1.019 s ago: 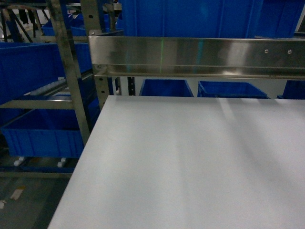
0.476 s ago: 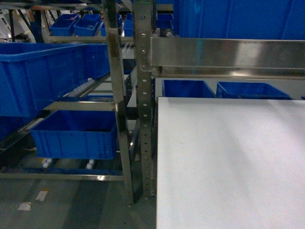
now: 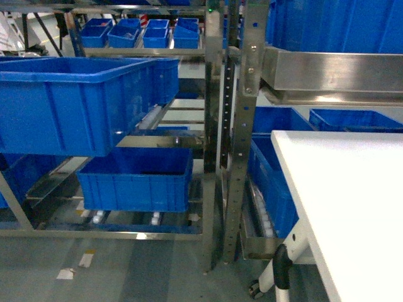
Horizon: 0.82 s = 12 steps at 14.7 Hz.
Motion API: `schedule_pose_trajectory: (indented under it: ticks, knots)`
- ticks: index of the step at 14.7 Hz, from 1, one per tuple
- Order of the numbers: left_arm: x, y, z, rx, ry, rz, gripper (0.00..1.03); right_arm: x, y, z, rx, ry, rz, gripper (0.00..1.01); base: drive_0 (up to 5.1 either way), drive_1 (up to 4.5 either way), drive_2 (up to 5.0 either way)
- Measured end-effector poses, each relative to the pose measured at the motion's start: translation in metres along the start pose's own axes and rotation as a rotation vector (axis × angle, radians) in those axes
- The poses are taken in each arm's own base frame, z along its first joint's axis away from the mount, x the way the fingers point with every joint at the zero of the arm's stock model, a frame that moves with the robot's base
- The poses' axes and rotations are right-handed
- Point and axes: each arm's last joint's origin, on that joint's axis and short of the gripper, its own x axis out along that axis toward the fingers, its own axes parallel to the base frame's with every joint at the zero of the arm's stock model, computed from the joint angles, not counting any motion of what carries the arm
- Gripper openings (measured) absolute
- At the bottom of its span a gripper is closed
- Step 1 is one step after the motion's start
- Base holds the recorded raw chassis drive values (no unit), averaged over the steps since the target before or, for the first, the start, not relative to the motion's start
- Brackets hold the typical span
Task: Place magnetic block on left shelf second layer
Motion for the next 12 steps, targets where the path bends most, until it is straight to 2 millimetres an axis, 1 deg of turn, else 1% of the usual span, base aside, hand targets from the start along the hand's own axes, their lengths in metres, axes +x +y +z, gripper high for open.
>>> schedule_pose_trajectory:
  ticks: [12]
  knots:
    - [0.0000,0.0000,-0.0001,0.000,0.001,0.001,0.98,0.0000,0.0001,0.0000,0.000,0.000,0.001,0.33,-5.0,2.47,2.5]
